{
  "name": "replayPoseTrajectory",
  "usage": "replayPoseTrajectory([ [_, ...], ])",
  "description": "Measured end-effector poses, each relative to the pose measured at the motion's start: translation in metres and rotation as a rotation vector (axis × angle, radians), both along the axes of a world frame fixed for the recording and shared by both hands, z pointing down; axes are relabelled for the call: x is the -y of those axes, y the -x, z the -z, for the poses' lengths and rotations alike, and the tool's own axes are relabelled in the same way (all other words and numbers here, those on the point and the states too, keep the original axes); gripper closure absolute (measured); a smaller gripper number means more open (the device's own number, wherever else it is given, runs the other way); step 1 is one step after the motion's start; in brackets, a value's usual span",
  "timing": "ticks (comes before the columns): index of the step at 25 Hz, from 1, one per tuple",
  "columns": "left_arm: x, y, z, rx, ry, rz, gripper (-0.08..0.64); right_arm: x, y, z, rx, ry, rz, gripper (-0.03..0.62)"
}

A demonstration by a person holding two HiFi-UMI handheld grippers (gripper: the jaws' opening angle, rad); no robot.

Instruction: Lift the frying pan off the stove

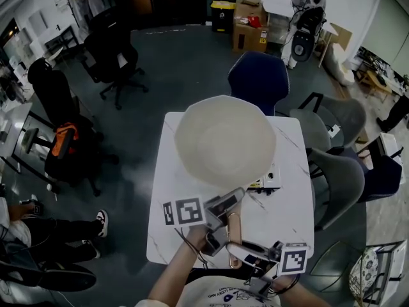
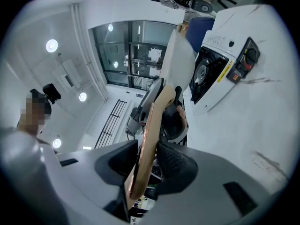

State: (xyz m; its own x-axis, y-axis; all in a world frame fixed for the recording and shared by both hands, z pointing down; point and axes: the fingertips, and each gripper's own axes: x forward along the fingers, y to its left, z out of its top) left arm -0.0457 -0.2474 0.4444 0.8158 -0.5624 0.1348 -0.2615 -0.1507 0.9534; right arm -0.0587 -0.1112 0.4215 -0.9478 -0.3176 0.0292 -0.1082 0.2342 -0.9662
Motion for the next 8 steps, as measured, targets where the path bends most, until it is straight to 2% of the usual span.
replayPoseTrajectory([
  [8,-0.0012,-0.0044,-0.0042,0.003,0.023,-0.021,0.376,-0.0003,-0.0013,-0.0004,0.002,0.015,-0.004,0.455],
])
